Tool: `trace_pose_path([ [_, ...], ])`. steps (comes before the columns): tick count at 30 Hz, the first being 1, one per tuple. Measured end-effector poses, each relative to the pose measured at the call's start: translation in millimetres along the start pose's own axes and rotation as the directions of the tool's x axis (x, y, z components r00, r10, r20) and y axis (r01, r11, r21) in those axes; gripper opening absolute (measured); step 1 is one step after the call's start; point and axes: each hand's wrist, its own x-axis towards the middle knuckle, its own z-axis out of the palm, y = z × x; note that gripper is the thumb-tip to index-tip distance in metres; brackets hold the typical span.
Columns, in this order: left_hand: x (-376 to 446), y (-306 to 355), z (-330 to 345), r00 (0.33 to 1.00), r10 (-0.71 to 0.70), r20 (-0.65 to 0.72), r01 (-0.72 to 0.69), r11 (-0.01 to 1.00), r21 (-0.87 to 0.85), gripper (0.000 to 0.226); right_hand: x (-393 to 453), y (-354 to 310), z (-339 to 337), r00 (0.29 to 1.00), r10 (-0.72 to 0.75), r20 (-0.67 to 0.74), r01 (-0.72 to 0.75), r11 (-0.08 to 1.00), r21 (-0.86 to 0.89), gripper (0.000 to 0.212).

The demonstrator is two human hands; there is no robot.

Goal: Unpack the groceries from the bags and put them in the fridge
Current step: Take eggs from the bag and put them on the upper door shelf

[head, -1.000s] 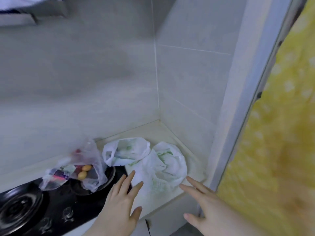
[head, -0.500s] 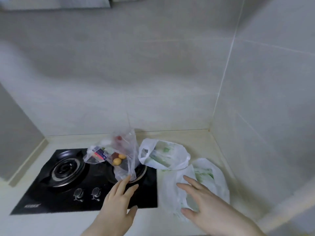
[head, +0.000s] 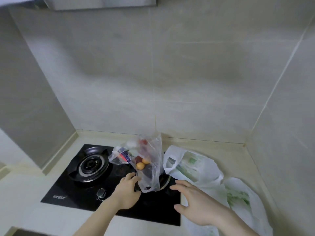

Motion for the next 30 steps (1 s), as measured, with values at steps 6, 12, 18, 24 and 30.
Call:
trace_pose_path([
  [6,96,-30,-10,0.994,-0.015,0.106,0.008,0.998,0.065,0.056,34,-10,20,0.995,0.084,-0.055,-0.083,0.996,0.026,0.060],
  [12,154,-37,-10,0.979,0.006,0.203,-0.049,0.978,0.203,0.069,47,-21,47,0.970,0.179,-0.162,-0.165,0.982,0.097,0.055],
  [18,180,-42,8,0.981,0.004,0.194,-0.059,0.958,0.281,0.058,46,-34,67,0.931,0.284,-0.231,-0.245,0.952,0.183,0.055],
  [24,202,-43,17,0.995,0.072,0.063,-0.090,0.929,0.358,0.050,48,-40,65,0.907,0.365,-0.208,-0.332,0.926,0.180,0.056],
  [30,221,-44,19,0.995,0.052,0.080,-0.076,0.942,0.326,0.047,59,-45,56,0.904,0.375,-0.204,-0.345,0.924,0.167,0.054],
])
